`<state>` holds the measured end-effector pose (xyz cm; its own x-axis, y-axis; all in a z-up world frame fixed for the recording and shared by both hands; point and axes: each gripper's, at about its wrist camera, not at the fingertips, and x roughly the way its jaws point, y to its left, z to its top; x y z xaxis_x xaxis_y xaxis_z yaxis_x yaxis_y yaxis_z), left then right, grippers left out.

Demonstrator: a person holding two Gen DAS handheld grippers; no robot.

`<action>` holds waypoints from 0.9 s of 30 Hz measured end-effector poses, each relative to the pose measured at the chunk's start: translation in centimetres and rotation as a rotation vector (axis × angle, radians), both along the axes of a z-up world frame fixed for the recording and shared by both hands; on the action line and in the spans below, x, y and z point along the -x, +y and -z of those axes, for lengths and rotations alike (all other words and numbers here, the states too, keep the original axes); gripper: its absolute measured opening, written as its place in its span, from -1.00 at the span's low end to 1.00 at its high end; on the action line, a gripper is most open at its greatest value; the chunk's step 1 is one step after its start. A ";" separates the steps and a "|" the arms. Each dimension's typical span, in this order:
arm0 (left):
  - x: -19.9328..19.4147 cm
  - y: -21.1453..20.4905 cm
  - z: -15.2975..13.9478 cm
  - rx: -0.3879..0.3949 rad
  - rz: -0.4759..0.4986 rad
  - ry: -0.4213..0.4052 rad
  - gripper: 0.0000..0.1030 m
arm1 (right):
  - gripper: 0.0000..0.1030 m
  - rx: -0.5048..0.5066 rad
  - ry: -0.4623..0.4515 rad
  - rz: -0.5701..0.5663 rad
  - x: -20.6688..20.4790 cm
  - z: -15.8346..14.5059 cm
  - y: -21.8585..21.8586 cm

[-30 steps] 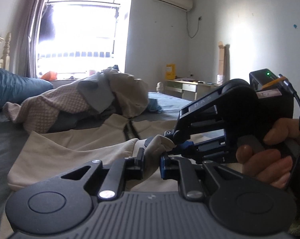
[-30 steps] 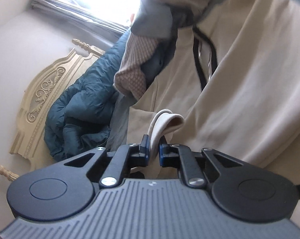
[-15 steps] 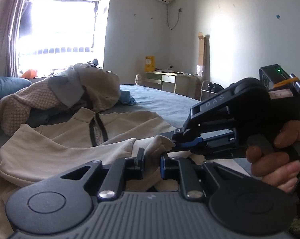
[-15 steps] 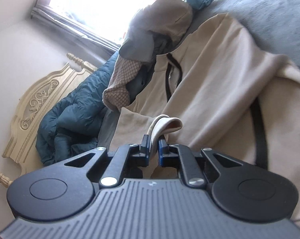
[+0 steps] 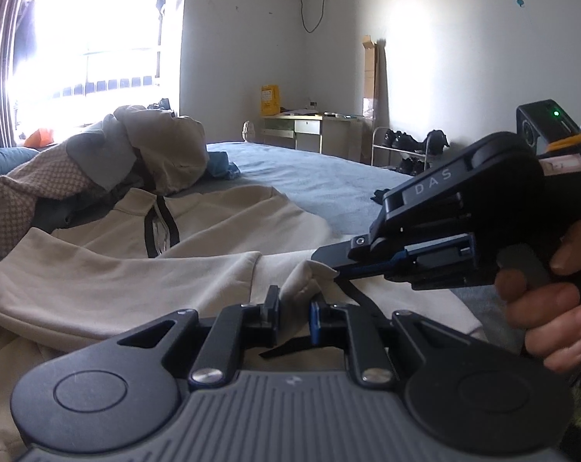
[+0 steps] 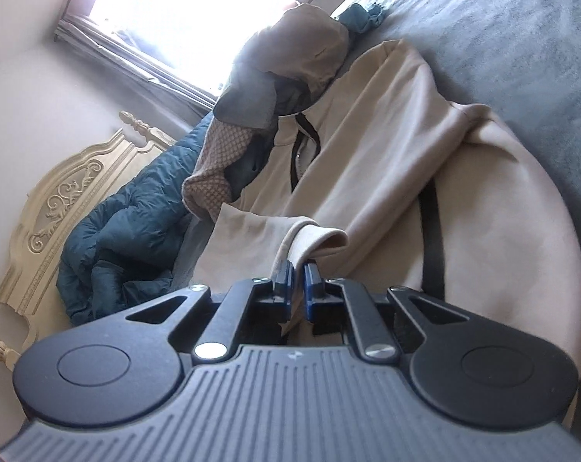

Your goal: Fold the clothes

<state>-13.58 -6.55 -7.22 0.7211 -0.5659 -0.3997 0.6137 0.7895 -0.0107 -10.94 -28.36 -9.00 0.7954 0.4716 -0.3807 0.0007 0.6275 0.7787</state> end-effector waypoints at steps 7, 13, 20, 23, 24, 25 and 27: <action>1.1 0.8 0.1 0.008 0.038 -0.005 -0.70 | -0.90 0.068 -0.029 -0.020 1.7 -0.8 0.8; 1.6 1.1 0.7 -0.006 0.063 0.004 -0.70 | -0.91 0.123 -0.015 -0.034 2.7 -0.8 1.4; 2.0 1.3 1.6 -0.041 0.094 0.014 -0.69 | -0.91 0.146 0.015 -0.047 3.5 -0.6 1.8; 1.6 0.8 2.5 -0.076 0.096 0.055 -0.59 | -0.91 0.155 0.055 -0.043 3.5 0.4 1.9; 1.6 0.6 2.9 -0.091 0.093 0.061 -0.56 | -0.91 0.158 0.069 -0.044 3.5 0.7 1.9; 1.7 0.5 3.0 -0.100 0.093 0.059 -0.55 | -0.89 0.162 0.083 -0.044 3.5 1.0 1.8; 2.0 0.5 3.2 -0.111 0.100 0.045 -0.43 | -0.85 0.174 0.114 -0.047 3.6 1.4 1.8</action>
<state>-15.60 -6.09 -10.44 0.6433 -0.5844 -0.4946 0.6901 0.7223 0.0442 -14.54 -26.58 -10.44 0.7215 0.4261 -0.5458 0.0500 0.7541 0.6549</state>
